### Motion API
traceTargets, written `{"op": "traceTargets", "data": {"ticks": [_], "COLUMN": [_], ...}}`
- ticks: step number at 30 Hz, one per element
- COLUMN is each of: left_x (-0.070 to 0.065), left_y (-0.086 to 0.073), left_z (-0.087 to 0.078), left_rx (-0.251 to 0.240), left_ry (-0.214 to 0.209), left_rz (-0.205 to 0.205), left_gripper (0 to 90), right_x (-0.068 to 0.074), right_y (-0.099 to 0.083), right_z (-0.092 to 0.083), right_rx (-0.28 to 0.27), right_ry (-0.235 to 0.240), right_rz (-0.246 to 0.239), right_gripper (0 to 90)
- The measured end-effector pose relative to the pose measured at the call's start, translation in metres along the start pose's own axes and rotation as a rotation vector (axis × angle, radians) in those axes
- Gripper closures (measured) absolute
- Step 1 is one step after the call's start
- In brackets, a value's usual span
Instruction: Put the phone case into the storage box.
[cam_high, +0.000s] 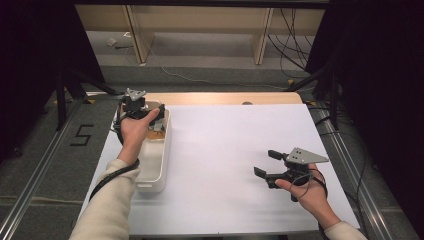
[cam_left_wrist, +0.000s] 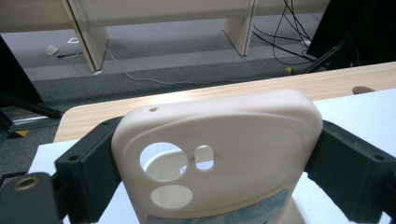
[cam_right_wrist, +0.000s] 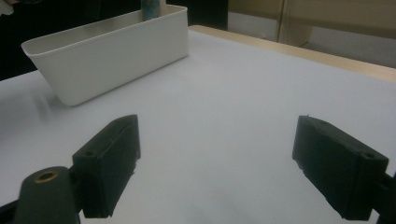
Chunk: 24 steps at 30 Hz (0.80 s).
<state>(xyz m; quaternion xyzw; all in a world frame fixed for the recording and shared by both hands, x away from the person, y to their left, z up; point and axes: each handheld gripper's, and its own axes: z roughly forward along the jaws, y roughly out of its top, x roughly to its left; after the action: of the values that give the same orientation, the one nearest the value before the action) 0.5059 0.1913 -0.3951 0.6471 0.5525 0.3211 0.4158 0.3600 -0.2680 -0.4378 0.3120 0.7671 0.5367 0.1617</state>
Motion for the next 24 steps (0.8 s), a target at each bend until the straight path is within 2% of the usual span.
{"op": "traceTargets", "data": {"ticks": [24], "left_x": [0.0014], "left_y": [0.0001], "left_z": [0.0071], "left_rx": [0.017], "left_ry": [0.003], "left_rz": [-0.005], "left_gripper": [9.8], "right_x": [-0.0001], "right_y": [-0.0002], "right_z": [0.0002], "right_rx": [0.002], "right_ry": [0.001], "right_rz": [0.001], "right_gripper": [16.3]}}
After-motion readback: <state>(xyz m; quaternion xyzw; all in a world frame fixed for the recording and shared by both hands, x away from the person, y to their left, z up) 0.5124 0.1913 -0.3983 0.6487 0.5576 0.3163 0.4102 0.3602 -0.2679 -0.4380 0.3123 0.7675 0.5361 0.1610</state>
